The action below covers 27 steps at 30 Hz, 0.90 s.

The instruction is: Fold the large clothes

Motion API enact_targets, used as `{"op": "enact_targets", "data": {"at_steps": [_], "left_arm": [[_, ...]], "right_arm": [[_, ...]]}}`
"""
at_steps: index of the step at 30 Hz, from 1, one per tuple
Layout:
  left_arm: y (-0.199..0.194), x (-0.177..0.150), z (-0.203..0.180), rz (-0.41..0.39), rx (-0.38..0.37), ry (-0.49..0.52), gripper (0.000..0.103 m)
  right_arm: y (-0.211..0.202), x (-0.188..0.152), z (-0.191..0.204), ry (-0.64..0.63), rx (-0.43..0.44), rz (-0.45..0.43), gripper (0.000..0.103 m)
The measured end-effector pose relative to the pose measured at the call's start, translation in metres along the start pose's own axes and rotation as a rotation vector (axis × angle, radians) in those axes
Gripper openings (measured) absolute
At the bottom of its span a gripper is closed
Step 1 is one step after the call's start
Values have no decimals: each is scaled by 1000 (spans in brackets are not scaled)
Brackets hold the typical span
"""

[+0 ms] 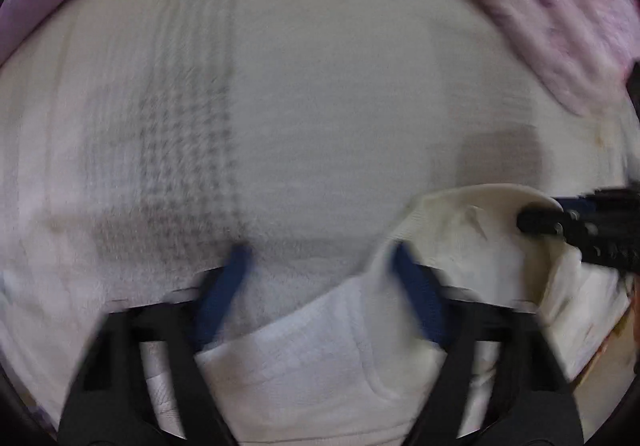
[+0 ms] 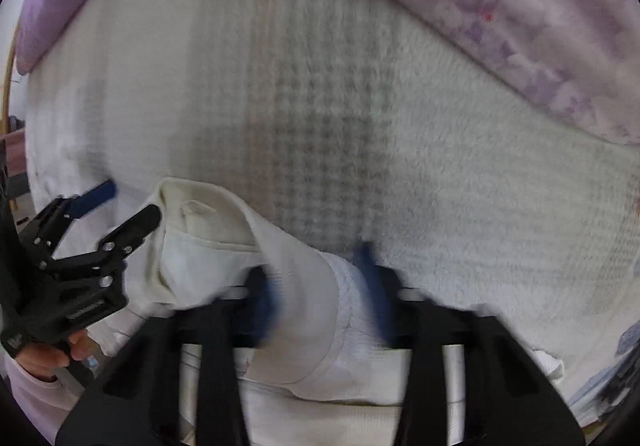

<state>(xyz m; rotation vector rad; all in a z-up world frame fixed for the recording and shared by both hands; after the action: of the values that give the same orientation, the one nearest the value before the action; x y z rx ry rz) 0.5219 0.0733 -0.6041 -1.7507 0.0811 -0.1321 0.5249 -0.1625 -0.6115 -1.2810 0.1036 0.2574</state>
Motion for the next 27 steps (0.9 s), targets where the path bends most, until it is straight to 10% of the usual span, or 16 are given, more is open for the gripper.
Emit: {"op": "enact_targets", "data": {"at_steps": [1, 13, 27], "left_arm": [[-6, -1, -8, 13, -107, -30, 5], [-121, -82, -58, -188, 59, 6, 5], [-18, -251, -59, 37, 115, -148, 8]], "right_arm": [[-5, -2, 0, -2, 7, -9, 15], [-90, -104, 34, -135, 0, -266, 5], [28, -216, 37, 32, -12, -201, 8]]}}
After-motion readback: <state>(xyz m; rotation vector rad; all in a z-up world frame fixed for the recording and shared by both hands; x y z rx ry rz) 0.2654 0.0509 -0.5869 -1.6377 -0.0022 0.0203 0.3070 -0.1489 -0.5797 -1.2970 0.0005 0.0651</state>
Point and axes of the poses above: each gripper's, at about its wrist camera, not at the fingertips, and y roughly the way its jaws point, z to its left, x to its top, the point moved 9 cm from there along y, roughly the way its jaws point, and after that the axes turned 2 degrees about -z, right-handed, at the moved point
